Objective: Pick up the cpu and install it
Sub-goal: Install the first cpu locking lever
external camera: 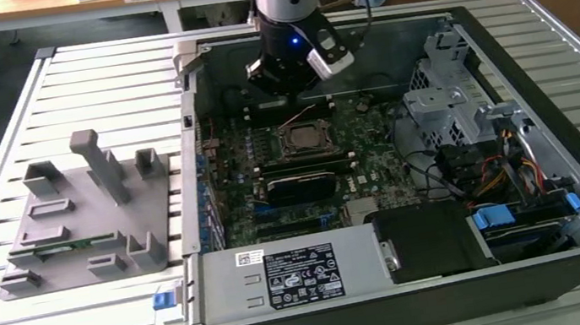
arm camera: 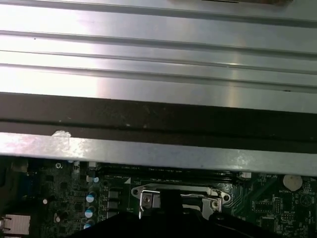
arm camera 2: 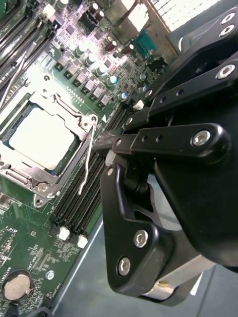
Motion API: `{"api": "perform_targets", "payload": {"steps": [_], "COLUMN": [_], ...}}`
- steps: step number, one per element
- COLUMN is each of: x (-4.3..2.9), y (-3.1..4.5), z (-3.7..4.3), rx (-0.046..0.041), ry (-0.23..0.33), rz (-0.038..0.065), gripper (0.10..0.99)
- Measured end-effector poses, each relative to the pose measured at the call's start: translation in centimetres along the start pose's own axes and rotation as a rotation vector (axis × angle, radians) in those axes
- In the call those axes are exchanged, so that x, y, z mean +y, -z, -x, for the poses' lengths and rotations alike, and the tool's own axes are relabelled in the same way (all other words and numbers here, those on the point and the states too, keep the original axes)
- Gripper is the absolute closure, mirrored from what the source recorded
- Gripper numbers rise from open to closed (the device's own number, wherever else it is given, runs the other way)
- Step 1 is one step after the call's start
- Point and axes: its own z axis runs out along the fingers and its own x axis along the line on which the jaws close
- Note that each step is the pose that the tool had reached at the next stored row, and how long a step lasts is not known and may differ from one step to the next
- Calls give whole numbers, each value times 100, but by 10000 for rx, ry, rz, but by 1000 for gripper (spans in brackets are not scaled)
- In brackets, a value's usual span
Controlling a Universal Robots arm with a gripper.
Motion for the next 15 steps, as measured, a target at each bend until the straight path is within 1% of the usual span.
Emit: {"api": "perform_targets", "payload": {"steps": [4,15], "x": [13,31], "y": [-25,-47], "z": [14,78], "rx": [0,0], "ry": [-2,-2], "rz": [1,-1], "gripper": [980,980]}}
